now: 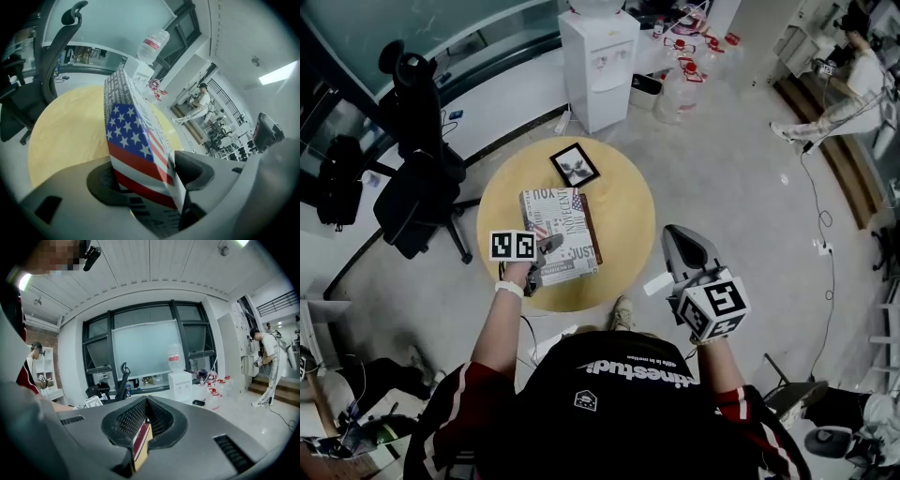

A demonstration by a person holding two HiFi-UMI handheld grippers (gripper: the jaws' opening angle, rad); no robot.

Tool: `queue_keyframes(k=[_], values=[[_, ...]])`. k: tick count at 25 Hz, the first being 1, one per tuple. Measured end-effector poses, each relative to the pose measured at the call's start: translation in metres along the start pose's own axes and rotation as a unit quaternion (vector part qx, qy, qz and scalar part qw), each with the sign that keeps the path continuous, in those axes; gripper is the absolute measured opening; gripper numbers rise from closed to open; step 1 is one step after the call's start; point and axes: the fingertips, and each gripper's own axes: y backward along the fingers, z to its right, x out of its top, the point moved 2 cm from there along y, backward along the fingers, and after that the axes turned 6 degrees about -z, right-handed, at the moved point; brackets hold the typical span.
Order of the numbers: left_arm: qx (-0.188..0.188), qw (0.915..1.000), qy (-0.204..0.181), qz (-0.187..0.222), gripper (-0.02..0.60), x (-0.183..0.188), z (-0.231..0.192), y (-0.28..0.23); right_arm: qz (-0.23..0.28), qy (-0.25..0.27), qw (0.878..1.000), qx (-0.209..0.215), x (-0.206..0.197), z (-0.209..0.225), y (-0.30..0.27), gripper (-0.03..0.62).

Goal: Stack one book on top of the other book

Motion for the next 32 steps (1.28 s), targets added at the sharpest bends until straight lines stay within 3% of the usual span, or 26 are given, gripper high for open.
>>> queue_keyframes(k=[7,13,21,26,32], values=[[-0.053,0.9958,0.071,0.022,0.310,-0.007,-0.021,0.005,0.006,0.004,1.000,-0.009,0.001,-0.003,0.004,0.029],[-0.040,0.9964,0.073,0.018,0.311,-0.019,-0.040,0.013,0.008,0.003,1.000,-0.015,0.000,-0.006,0.010,0.029],[-0.055,0.9912,0.120,0.015,0.331,-0.044,-0.063,0.018,0.001,0.005,1.000,-0.011,-0.002,-0.016,0.012,0.029],[-0.121,0.9742,0.187,0.037,0.331,-0.052,-0.069,0.012,0.000,0.002,1.000,-0.015,-0.004,-0.013,0.015,0.029],[-0.118,0.9805,0.155,0.027,0.330,-0.042,-0.055,0.001,-0.004,0.004,1.000,-0.013,-0.004,-0.024,0.012,0.029]])
